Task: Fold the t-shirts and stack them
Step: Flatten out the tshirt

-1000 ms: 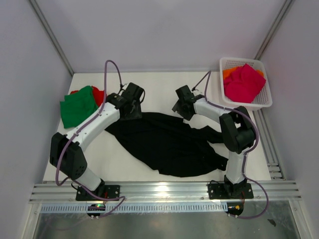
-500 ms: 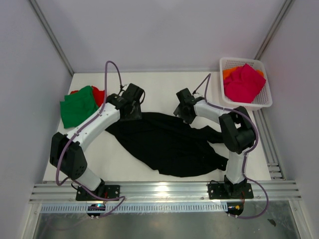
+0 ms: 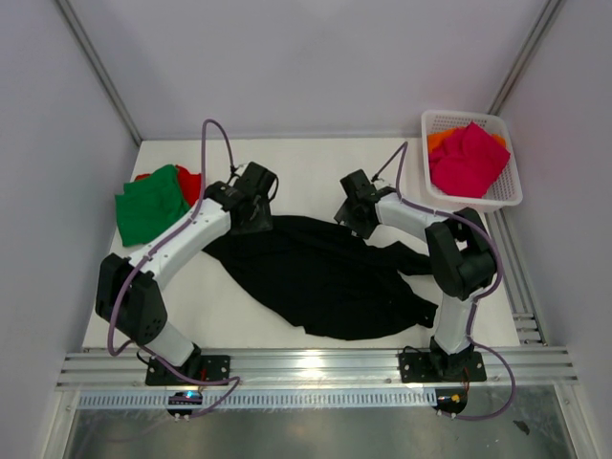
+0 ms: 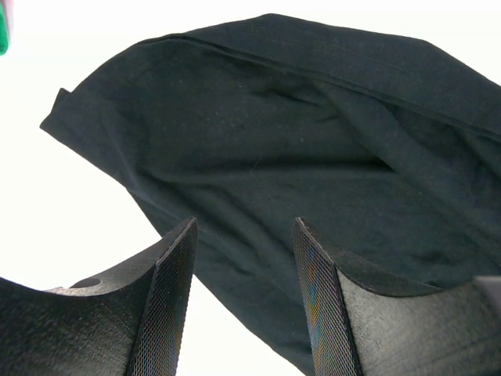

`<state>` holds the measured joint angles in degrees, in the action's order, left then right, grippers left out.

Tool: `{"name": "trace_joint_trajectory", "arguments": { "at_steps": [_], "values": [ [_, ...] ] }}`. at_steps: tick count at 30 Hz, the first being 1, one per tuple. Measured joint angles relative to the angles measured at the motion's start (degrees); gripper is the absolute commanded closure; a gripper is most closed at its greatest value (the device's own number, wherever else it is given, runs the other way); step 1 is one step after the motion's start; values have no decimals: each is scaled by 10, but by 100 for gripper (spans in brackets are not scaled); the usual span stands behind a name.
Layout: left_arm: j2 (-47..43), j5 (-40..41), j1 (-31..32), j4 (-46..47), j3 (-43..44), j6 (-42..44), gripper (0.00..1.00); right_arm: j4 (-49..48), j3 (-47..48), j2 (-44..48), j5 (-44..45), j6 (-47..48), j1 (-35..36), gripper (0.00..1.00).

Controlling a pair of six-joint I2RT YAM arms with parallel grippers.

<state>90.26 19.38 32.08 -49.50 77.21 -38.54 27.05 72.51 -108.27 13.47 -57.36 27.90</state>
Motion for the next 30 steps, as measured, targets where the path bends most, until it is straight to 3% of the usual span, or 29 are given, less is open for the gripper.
{"name": "trace_joint_trajectory", "arguments": {
  "at_steps": [13, 22, 25, 27, 30],
  "values": [
    [0, 1, 0, 4, -23, -2, 46, 0, 25, -18, -19, -13, 14, 36],
    [-1, 5, 0, 7, -31, -2, 45, 0, 39, -26, -23, -13, 28, 45],
    [-5, 6, 0, 6, -36, -2, 45, 0, 39, -28, -25, -13, 27, 56],
    [-7, 6, 0, 6, -37, -2, 46, 0, 39, -28, -28, -11, 27, 73],
    [-8, 6, 0, 7, -37, -2, 45, -5, 38, -28, -32, -9, 27, 92]
  ]
}}
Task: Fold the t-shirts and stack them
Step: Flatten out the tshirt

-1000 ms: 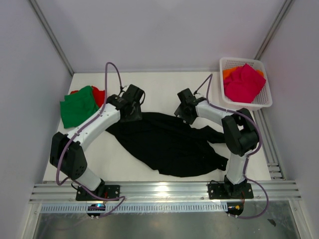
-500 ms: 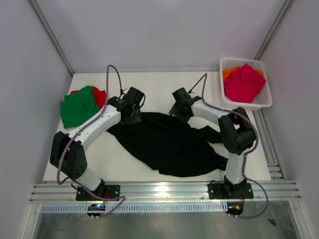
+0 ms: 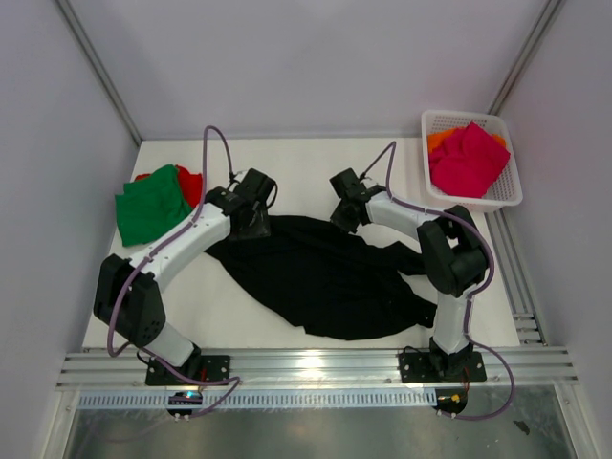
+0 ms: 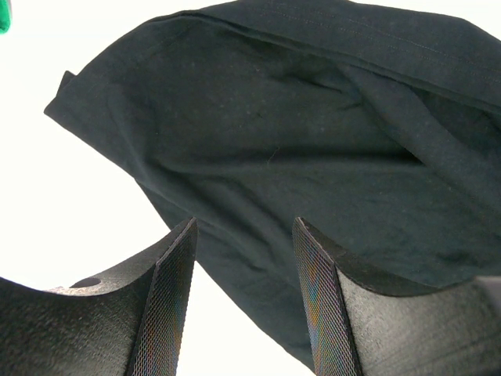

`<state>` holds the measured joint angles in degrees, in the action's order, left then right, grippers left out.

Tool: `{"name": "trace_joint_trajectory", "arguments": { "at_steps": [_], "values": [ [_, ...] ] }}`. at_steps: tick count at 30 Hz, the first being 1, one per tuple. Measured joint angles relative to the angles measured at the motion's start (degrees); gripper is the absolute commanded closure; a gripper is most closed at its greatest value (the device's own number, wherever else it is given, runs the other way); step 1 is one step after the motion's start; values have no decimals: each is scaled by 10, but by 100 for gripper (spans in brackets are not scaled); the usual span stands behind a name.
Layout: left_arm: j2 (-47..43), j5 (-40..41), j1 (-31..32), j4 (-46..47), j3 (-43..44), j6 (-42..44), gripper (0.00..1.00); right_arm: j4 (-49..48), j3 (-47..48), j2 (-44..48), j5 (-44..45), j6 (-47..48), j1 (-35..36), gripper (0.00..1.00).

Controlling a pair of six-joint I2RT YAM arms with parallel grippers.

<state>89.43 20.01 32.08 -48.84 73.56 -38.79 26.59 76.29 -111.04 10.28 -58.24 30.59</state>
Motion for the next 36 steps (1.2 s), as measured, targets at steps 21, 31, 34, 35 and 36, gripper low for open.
{"name": "trace_joint_trajectory", "arguments": {
  "at_steps": [21, 31, 34, 35, 36],
  "values": [
    [-1, -2, 0, 5, -3, -3, 45, -26, 123, -50, -3, 92, 0, 97],
    [-3, -10, 0, 11, -14, -15, 46, -52, 325, -165, -49, 153, -1, 97],
    [-7, -10, 0, 11, -17, -15, 46, -51, 343, -184, -61, 162, -1, 97],
    [-9, -11, 0, 11, -17, -15, 46, -49, 349, -189, -64, 164, -1, 97],
    [-9, -12, 0, 11, -17, -16, 46, -49, 355, -195, -66, 166, -1, 97]
  ]
}}
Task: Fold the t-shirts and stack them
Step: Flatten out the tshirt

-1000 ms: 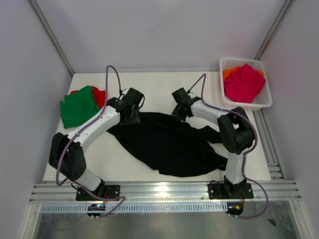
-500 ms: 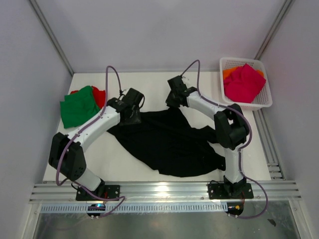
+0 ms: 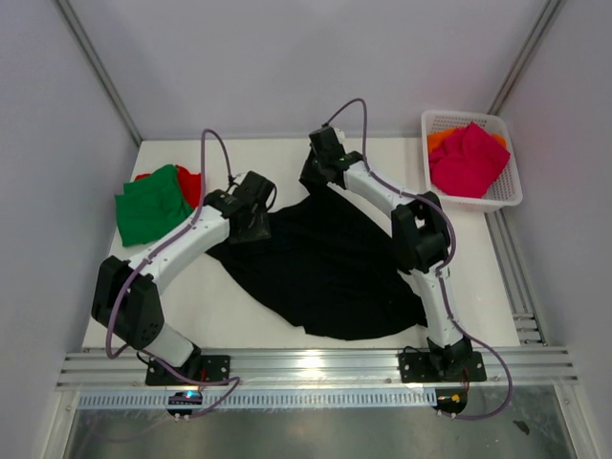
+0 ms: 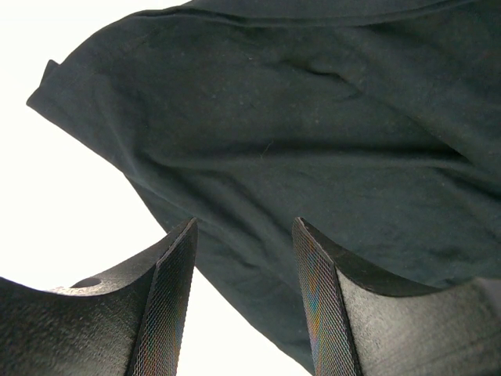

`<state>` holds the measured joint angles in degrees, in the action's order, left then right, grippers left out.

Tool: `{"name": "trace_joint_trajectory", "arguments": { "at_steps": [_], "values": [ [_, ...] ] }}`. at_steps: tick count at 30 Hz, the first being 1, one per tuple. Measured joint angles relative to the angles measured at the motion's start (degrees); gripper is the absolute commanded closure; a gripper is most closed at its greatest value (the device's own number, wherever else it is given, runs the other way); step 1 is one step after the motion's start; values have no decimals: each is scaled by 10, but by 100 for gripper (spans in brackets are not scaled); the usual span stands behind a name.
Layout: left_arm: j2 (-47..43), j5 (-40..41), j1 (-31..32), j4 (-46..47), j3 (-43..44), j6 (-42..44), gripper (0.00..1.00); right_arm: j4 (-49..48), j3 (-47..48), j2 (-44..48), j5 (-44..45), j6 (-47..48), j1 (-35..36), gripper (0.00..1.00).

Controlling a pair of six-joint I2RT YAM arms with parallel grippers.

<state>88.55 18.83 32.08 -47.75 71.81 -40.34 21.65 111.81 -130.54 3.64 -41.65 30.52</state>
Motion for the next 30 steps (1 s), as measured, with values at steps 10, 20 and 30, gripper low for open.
{"name": "trace_joint_trajectory", "arguments": {
  "at_steps": [10, 20, 30],
  "values": [
    [-3, -20, 0, 8, -26, -16, 46, -8, 64, -23, 9, 9, -5, 97],
    [-3, -36, 0, 21, -59, -28, 46, -42, 78, -21, 11, 23, -27, 86],
    [3, -61, 0, 45, -62, -30, 46, -54, -62, 76, 9, 67, -25, 44]
  ]
}}
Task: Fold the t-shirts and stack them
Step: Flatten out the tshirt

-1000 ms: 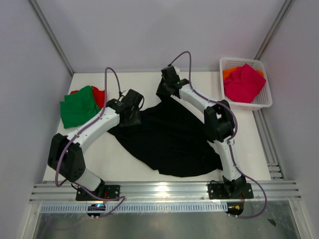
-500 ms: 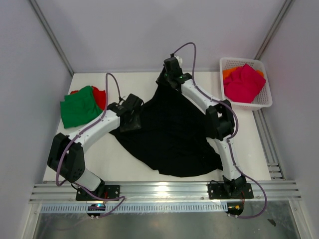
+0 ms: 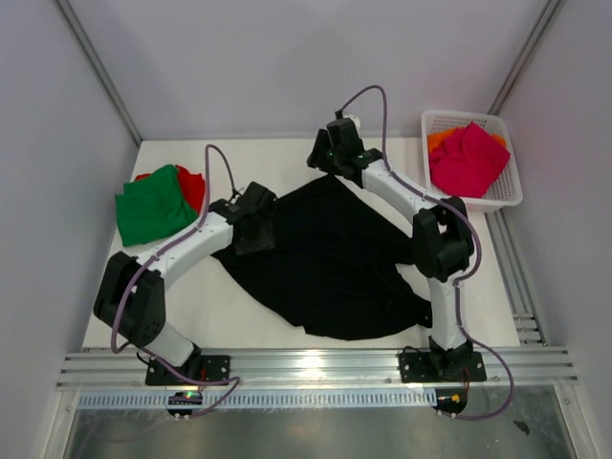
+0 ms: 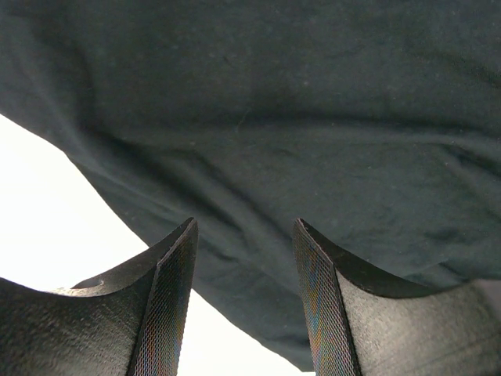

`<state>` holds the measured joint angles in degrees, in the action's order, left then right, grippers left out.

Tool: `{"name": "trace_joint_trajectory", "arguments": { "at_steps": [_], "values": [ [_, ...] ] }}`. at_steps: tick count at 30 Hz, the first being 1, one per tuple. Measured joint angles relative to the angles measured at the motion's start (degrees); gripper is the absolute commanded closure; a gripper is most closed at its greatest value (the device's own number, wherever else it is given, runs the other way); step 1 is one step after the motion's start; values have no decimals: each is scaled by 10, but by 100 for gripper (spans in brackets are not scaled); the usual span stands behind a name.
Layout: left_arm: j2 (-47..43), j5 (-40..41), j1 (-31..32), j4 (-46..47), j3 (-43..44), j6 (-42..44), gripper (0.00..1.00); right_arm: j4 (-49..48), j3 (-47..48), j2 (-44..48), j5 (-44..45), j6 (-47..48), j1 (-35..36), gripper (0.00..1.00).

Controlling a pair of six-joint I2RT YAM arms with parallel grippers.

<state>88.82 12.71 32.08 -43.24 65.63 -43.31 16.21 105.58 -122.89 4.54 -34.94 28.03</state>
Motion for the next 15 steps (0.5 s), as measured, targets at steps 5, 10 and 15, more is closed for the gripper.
{"name": "trace_joint_trajectory", "arguments": {
  "at_steps": [5, 10, 15],
  "values": [
    [30, -18, 0, 19, 0, 0, 46, -1, -82, 100, 3, 12, 5, 44],
    [87, -25, 1, 33, 10, 2, 46, 3, -176, 223, 0, -7, 19, 44],
    [173, -29, 2, 32, 72, 12, 46, 20, -271, 303, -5, -31, 53, 44]
  ]
}}
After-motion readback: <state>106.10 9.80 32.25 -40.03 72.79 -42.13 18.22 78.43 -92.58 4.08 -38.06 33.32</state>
